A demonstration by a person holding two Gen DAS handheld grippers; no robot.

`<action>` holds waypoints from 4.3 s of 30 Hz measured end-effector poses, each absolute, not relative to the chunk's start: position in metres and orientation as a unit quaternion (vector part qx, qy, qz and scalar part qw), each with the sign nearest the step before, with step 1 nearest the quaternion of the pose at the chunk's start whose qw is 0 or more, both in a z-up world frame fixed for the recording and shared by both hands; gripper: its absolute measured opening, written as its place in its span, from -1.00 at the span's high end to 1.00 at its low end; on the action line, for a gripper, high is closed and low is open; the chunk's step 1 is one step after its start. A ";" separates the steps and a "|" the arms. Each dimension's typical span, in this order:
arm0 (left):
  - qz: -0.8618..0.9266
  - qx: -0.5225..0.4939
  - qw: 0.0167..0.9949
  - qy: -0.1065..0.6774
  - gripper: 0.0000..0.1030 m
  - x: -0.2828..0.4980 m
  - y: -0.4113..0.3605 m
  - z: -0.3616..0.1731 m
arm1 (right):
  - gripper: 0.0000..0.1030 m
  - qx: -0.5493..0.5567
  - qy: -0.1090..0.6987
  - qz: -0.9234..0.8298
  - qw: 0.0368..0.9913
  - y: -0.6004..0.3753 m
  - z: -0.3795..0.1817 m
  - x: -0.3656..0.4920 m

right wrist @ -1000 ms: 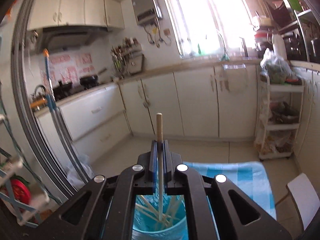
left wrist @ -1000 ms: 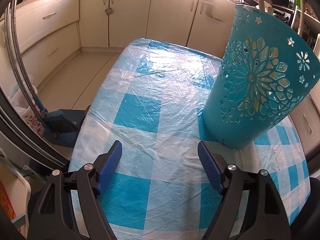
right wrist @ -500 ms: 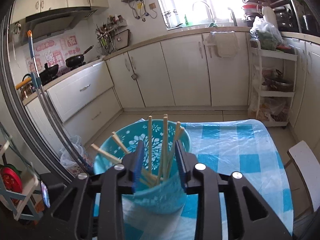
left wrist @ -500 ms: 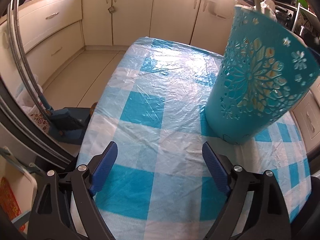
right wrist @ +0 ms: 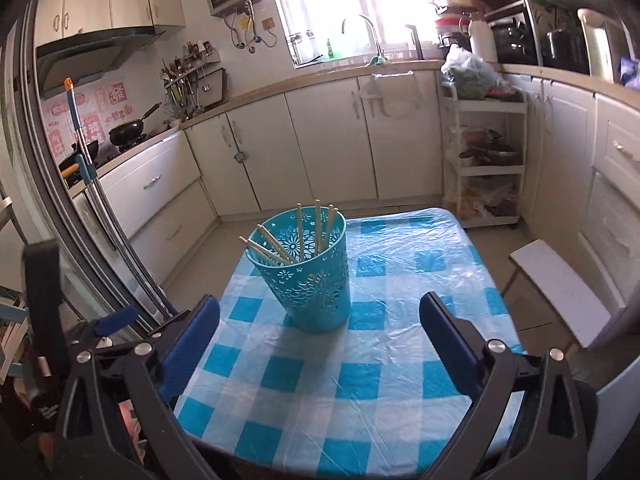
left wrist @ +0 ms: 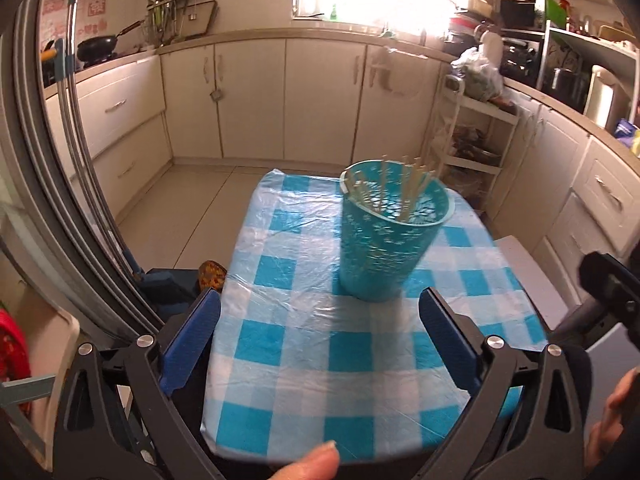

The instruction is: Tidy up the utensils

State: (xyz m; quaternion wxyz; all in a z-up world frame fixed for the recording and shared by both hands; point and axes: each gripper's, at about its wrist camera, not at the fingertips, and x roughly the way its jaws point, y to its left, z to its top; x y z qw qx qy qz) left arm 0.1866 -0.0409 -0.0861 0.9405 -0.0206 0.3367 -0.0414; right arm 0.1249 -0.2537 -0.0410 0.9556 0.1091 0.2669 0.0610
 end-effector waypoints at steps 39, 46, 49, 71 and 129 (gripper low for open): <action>0.010 -0.026 0.971 0.238 -0.86 0.014 -0.018 0.007 | -0.86 0.103 0.162 0.036 0.981 -0.226 -0.004 -0.027; 0.012 -0.029 0.973 0.230 -0.85 0.005 -0.017 0.011 | -0.86 0.100 0.154 0.038 0.982 -0.225 0.000 -0.033; 0.012 -0.030 0.973 0.228 -0.86 0.003 -0.016 0.012 | -0.86 0.098 0.151 0.040 0.983 -0.225 0.001 -0.036; 0.013 -0.031 0.975 0.221 -0.85 -0.006 -0.015 0.013 | -0.86 0.083 0.145 0.048 0.985 -0.219 0.004 -0.045; 0.011 -0.027 0.975 0.219 -0.85 -0.005 -0.016 0.004 | -0.86 0.085 0.157 0.048 0.983 -0.220 -0.008 -0.044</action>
